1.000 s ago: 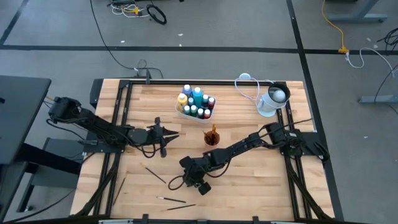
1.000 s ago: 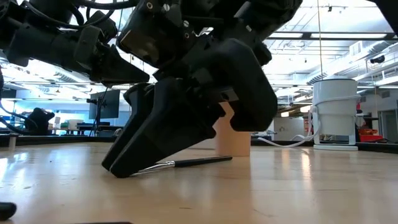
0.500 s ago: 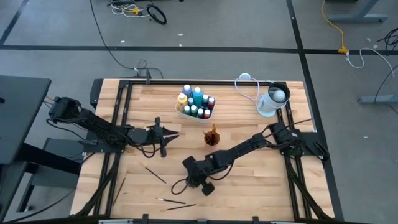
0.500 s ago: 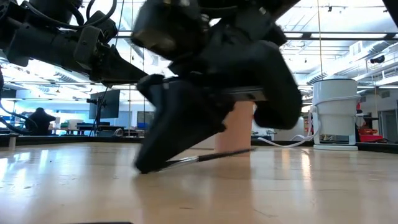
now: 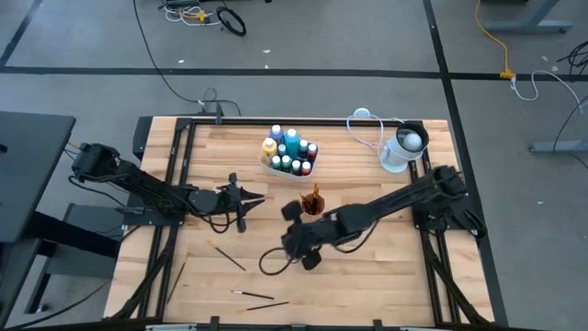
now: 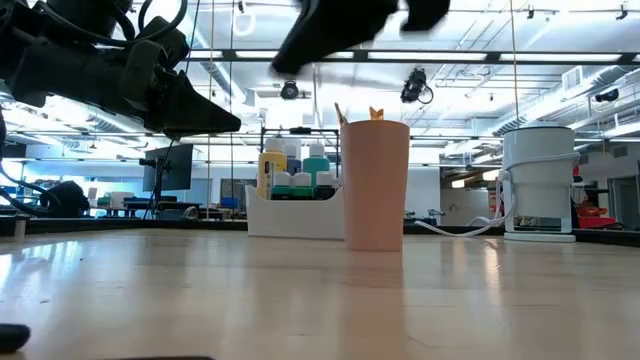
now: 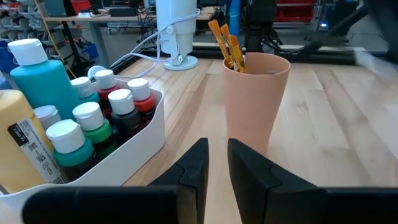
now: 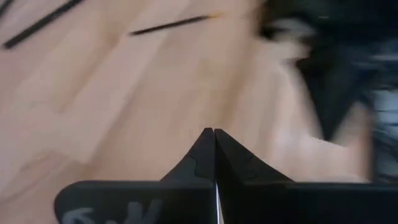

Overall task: Pick & Place Paint Supplies
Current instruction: Put the black paint brush into the orange cup

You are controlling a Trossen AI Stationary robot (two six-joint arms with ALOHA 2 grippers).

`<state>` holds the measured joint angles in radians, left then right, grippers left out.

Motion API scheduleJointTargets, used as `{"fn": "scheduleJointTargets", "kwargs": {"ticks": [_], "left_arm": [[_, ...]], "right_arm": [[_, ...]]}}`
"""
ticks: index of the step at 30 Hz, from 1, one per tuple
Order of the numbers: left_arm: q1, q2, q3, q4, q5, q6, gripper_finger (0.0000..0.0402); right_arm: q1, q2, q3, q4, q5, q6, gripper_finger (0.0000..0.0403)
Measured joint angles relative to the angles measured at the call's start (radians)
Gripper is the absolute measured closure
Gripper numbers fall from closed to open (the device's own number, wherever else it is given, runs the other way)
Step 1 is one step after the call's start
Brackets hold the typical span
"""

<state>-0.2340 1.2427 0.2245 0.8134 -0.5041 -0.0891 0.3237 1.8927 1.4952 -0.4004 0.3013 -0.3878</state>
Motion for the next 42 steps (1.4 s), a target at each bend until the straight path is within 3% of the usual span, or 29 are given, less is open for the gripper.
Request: {"fn": "scheduleJointTargets", "kwargs": {"ticks": [7,11,17,22,25,31,36,42], "left_arm": [[0.000,0.000,0.000,0.008,0.000,-0.001,0.0331],[0.000,0.000,0.000,0.010,0.012,-0.005,0.0331],[-0.002,0.000,0.000,0.011,0.034,-0.005,0.0331],[-0.002,0.000,0.000,0.015,0.034,-0.005,0.0331],[-0.002,0.000,0.000,0.017,0.026,-0.005,0.0331],[-0.002,0.000,0.000,0.016,0.019,-0.015,0.0331],[-0.002,0.000,0.000,0.017,0.019,-0.028,0.0331],[-0.002,0.000,0.000,0.015,0.019,-0.051,0.0331]], "right_arm": [[0.052,-0.249,0.000,0.004,0.311,-0.029,0.0402],[0.094,-0.366,-0.080,0.170,0.331,-0.017,0.0403],[0.119,-0.398,-0.446,0.805,0.305,-0.106,0.0403],[0.079,-0.377,-0.735,1.479,0.243,-0.031,0.0403],[0.040,-0.326,-0.827,1.784,0.220,-0.003,0.0403],[-0.035,-0.197,-0.846,1.866,0.199,0.091,0.0403],[-0.054,-0.110,-0.787,1.862,0.212,0.040,0.0403],[-0.063,-0.085,-0.756,1.755,0.250,0.040,0.0403]]}}
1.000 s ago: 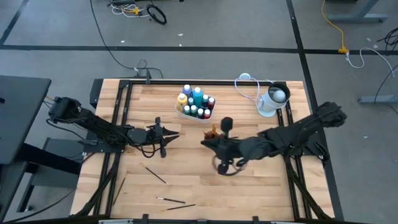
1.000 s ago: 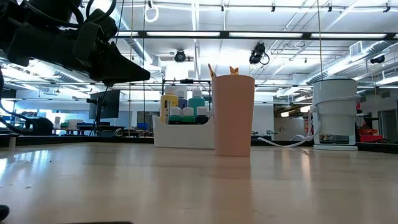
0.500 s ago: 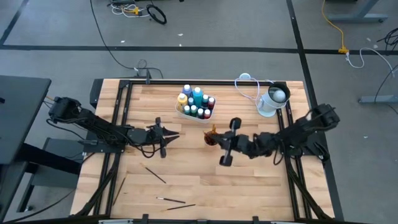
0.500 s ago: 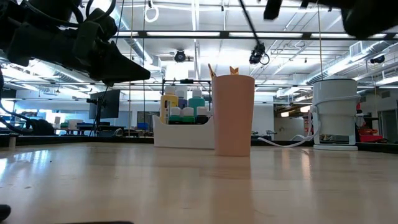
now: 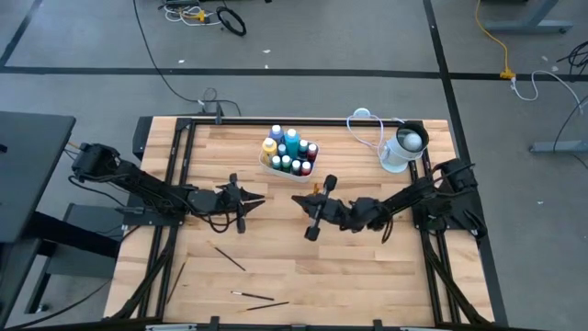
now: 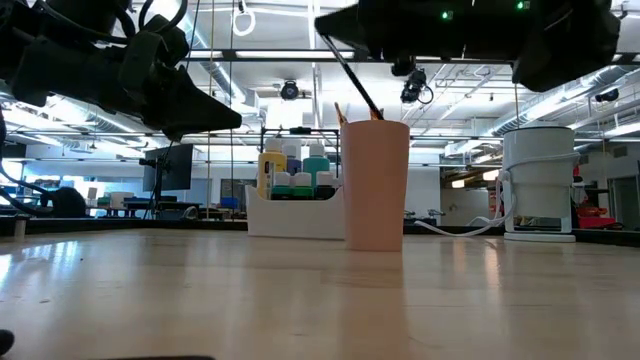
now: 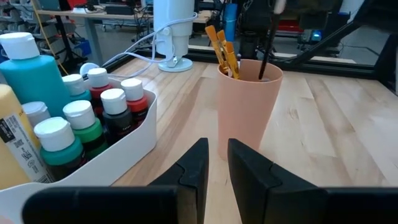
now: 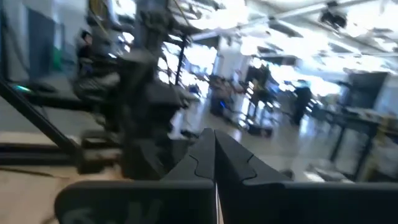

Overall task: Pick & Place Paint Supplies
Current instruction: Put the black paint brush into the orange cup

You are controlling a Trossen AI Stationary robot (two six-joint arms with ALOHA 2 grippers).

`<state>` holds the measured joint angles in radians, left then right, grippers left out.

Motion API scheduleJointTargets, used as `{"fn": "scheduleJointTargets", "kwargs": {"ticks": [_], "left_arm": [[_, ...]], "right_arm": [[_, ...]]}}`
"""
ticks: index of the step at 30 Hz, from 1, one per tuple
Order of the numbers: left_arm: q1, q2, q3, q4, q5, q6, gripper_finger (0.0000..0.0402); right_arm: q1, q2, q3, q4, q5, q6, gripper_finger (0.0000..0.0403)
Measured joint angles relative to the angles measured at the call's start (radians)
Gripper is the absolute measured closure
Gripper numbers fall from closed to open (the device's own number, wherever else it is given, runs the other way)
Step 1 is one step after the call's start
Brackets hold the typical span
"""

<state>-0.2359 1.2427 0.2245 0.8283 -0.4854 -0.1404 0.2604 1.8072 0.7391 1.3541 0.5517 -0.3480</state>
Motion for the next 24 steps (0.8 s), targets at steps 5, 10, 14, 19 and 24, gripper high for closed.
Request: {"fn": "scheduleJointTargets", "kwargs": {"ticks": [5,10,14,19,24], "left_arm": [[0.000,0.000,0.000,-0.004,0.011,-0.001,0.0331],[0.000,0.000,0.000,-0.005,0.011,-0.001,0.0331],[0.000,0.000,0.000,-0.006,0.011,-0.002,0.0331],[0.000,0.000,0.000,-0.007,0.011,-0.005,0.0331],[0.000,0.000,0.000,-0.007,0.053,-0.006,0.0331]], "right_arm": [[0.001,-0.001,0.001,-0.103,0.093,0.023,0.0403],[0.003,-0.001,0.001,-0.139,0.089,0.025,0.0398],[0.003,-0.001,0.001,-0.139,0.089,0.018,0.0379],[0.003,-0.001,0.001,-0.139,0.096,0.022,0.0344],[0.003,-0.001,0.001,-0.110,0.073,0.022,0.0306]]}}
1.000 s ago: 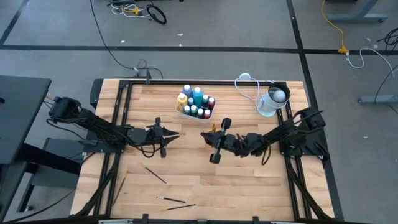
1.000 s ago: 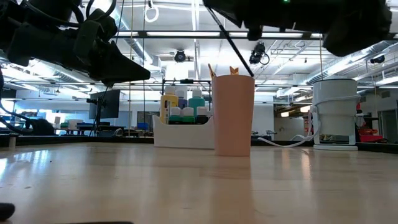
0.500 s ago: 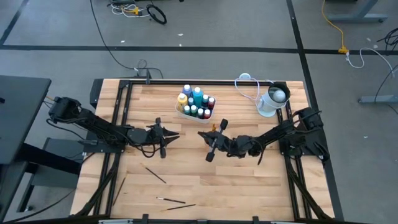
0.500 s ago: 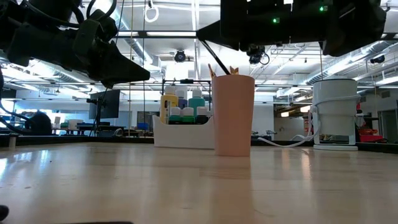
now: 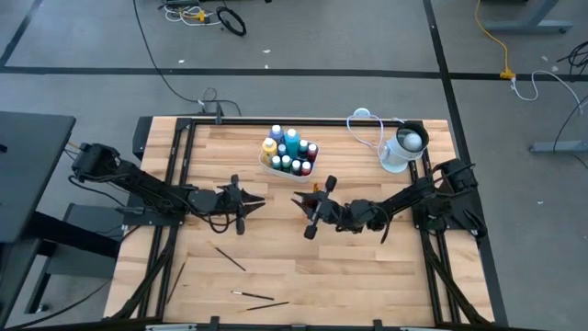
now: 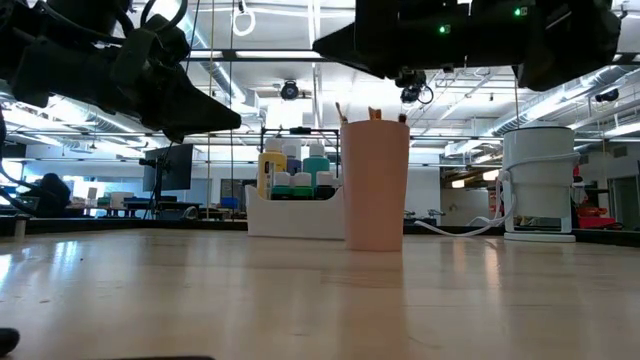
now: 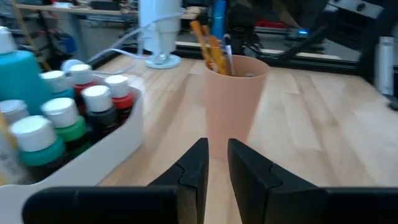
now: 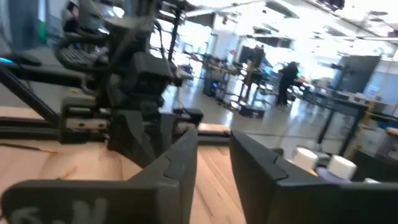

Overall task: Pick & Place Paint Supplies
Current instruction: Put the black paint brush into the orange cup

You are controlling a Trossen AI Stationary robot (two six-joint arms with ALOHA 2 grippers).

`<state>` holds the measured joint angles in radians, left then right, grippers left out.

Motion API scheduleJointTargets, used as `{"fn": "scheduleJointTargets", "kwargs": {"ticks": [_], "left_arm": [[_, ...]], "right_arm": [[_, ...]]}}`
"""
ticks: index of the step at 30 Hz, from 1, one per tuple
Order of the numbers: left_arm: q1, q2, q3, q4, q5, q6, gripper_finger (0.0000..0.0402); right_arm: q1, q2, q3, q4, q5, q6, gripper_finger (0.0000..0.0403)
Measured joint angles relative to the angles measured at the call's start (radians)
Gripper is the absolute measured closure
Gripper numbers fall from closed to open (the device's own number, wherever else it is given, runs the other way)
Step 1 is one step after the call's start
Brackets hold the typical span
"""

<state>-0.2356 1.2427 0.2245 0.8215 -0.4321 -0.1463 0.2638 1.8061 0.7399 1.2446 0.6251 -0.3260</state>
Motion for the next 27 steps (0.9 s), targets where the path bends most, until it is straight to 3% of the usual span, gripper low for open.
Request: {"fn": "scheduleJointTargets", "kwargs": {"ticks": [10,15,19,21,24,27], "left_arm": [[-0.004,0.000,0.000,0.009,0.294,-0.115,0.0331],[-0.046,0.000,0.038,0.014,0.315,-0.157,0.0331],[-0.073,0.000,0.113,0.014,0.325,-0.110,0.0331],[-0.078,0.000,0.146,-0.006,0.394,-0.104,0.0331],[-0.079,0.000,0.182,-0.022,0.513,0.016,0.0338],[-0.079,0.000,0.201,-0.023,0.517,0.122,0.0346]], "right_arm": [[0.053,-0.001,0.000,0.054,-0.247,0.001,0.0266],[0.074,-0.001,0.002,0.049,-0.329,-0.014,0.0263],[0.075,-0.001,0.029,0.027,-0.322,-0.015,0.0263],[0.074,-0.001,0.045,-0.002,-0.322,-0.015,0.0263],[0.074,-0.001,0.067,-0.029,-0.322,-0.024,0.0263],[0.074,-0.001,0.086,-0.076,-0.325,-0.067,0.0263]]}}
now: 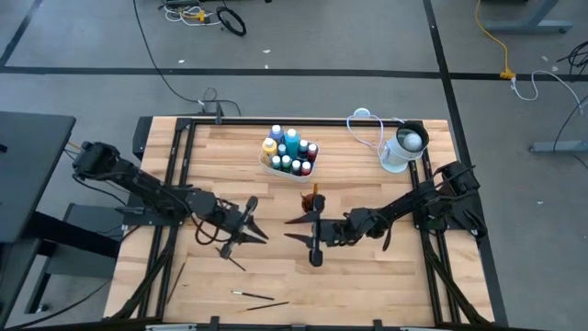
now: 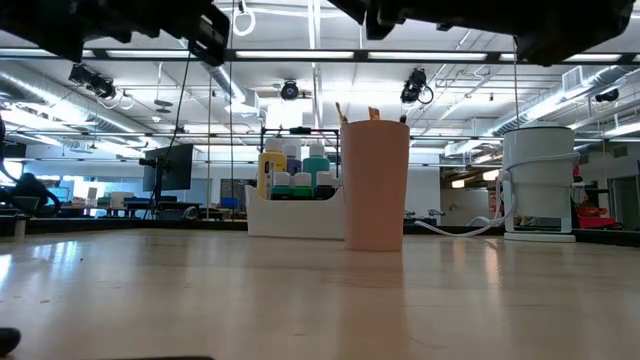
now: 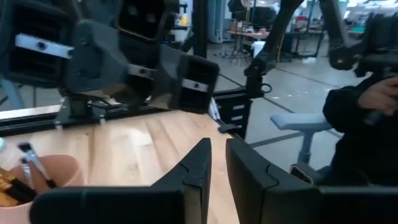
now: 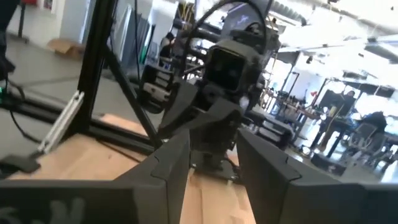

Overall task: Pick & Place Paint Supplies
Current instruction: Put the black paint brush into the orange cup

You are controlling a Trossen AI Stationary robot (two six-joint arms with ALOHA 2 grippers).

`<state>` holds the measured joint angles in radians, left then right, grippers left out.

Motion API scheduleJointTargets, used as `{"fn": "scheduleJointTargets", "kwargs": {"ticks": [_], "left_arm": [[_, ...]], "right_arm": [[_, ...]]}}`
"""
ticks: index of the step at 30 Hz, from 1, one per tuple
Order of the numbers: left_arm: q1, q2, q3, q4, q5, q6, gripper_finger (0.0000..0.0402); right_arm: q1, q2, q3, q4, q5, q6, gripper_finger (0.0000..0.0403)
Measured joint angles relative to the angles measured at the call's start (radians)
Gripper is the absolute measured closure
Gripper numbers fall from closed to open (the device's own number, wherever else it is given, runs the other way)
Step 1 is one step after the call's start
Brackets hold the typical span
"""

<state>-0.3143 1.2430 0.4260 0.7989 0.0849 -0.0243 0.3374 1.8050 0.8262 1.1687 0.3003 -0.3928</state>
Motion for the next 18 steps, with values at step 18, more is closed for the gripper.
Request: {"fn": "scheduleJointTargets", "kwargs": {"ticks": [18], "left_arm": [[-0.018,0.000,0.507,-1.609,-0.337,-0.129,0.0234]], "right_arm": [[-0.019,0.000,0.060,-0.248,-0.006,-0.059,0.0264]]}}
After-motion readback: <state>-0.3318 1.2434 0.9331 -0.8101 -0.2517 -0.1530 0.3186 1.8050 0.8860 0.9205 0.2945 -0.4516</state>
